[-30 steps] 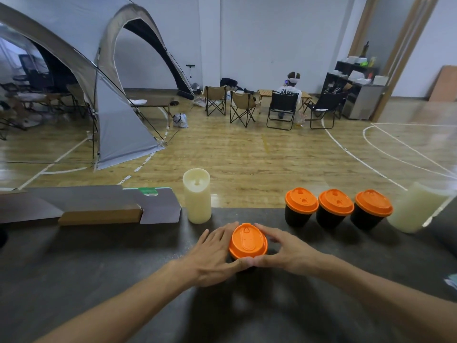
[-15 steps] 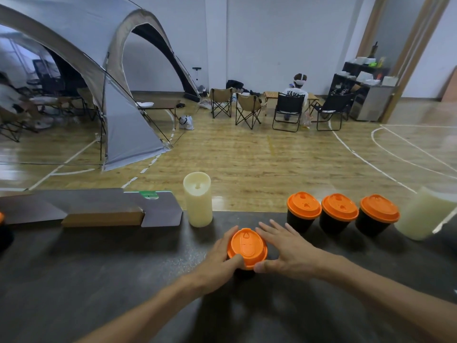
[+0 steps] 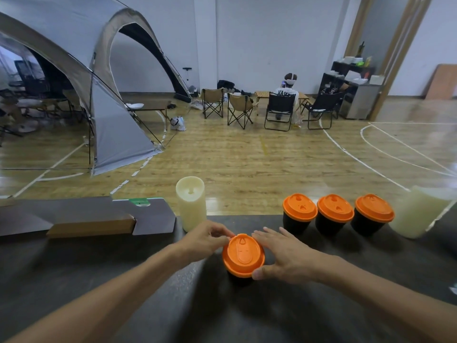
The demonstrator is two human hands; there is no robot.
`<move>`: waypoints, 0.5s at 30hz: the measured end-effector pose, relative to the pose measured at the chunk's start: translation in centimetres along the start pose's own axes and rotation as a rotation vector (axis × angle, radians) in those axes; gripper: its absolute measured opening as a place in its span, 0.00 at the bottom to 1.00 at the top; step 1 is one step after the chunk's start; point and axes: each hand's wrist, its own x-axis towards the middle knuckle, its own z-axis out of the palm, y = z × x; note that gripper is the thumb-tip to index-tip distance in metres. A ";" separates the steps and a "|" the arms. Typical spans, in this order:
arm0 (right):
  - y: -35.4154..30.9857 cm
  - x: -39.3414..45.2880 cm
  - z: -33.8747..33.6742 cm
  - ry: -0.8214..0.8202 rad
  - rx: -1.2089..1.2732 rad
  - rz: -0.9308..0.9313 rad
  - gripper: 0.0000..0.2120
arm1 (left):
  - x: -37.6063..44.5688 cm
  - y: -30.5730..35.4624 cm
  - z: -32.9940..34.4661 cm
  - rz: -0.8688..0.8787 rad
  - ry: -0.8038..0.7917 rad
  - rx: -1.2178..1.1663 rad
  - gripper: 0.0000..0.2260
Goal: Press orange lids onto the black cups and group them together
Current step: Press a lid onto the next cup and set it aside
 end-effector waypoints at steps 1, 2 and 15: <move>-0.1 0.0 0.0 0.006 -0.008 0.002 0.45 | 0.5 0.3 -0.2 -0.005 -0.015 0.016 0.06; -0.2 0.0 0.0 0.013 -0.018 0.003 0.45 | 1.1 0.4 -0.3 -0.015 -0.035 0.026 0.06; -0.6 -1.1 0.5 0.085 -0.153 -0.004 0.44 | -2.4 0.5 0.1 0.137 -0.009 0.204 0.16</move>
